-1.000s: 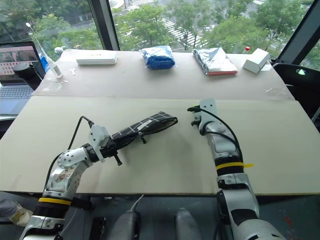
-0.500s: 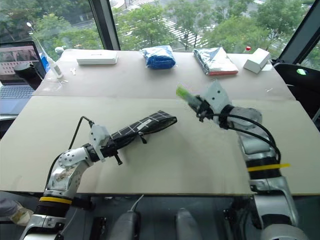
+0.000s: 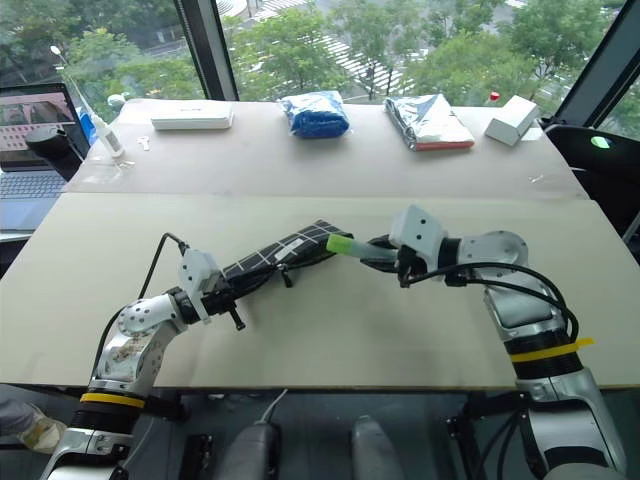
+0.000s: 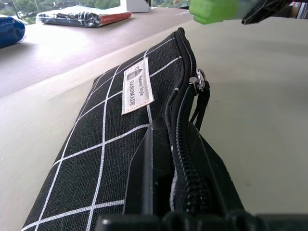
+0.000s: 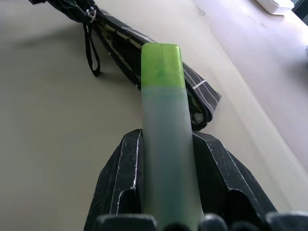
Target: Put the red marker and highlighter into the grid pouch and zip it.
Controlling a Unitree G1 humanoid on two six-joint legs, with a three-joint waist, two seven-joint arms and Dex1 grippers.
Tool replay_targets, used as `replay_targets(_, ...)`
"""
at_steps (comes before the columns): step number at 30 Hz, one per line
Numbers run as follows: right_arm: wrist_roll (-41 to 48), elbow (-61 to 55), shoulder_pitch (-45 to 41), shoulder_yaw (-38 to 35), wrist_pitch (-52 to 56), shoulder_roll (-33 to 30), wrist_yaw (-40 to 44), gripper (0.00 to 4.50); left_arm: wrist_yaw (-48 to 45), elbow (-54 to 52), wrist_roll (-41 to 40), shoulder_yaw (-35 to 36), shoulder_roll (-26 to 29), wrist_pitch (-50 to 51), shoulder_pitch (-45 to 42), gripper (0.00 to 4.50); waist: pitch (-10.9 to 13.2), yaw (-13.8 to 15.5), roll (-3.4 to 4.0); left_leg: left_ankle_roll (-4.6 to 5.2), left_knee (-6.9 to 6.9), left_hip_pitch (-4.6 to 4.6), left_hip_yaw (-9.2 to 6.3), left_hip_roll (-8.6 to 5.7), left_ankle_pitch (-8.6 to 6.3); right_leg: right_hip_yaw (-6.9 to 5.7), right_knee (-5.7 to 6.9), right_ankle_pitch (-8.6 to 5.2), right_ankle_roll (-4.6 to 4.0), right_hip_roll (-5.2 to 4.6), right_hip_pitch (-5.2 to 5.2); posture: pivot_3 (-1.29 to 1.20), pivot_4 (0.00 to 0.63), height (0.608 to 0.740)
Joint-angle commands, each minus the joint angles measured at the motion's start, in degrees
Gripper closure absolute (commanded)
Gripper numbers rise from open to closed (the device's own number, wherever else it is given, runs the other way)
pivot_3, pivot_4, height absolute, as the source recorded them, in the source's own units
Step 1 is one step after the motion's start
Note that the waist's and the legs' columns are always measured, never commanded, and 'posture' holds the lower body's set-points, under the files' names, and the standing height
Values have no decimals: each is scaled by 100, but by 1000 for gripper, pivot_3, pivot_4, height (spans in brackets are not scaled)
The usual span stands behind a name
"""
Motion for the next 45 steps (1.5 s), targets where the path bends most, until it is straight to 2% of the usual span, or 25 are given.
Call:
replay_targets(1,-216,-53,-57,93,-321,-1,-24,3445,-16,-75,-48,73,9,-98,-103,4500,0,3,0,0,0,0,0,0,0,0,0,0,0,0,0,0,150,740)
replay_targets(10,-740,565,-338,327,-832,107,-138,3445,-10,-121,-63,79,19,-51,-136,4500,0,24,0,0,1,1,0,0,0,0,1,0,-1,0,0,0,150,740)
replay_targets(25,-1491,1203,-1114,1119,-1786,676,14,3445,-139,-44,-59,55,36,-9,-225,4500,0,37,0,0,1,1,-1,0,0,-2,3,1,-2,0,1,0,150,740)
replay_targets(34,-2371,1621,-1563,1722,-2692,1551,-694,3445,-159,-29,-59,70,30,-14,-257,4500,0,12,0,0,0,2,-4,0,0,-6,7,1,-2,0,-3,0,150,740)
replay_targets(40,-2776,2033,-1777,1879,-3167,1826,-1081,3445,-156,-67,-70,74,8,-11,-215,4500,0,31,0,-2,0,2,-8,0,1,-11,8,1,-3,0,-2,0,150,740)
replay_targets(42,-2688,2131,-1790,1825,-3201,1882,-1041,2431,-148,-78,-73,78,4,-8,-204,4500,0,29,1,-2,1,1,-9,0,1,-11,8,2,-3,-1,-1,0,150,740)
replay_targets(45,-2860,2367,-1908,1649,-3271,1892,-1468,1540,-133,-97,-81,95,6,-6,-183,4500,0,9,1,-2,0,3,-10,1,1,-13,9,2,-3,0,-1,0,150,740)
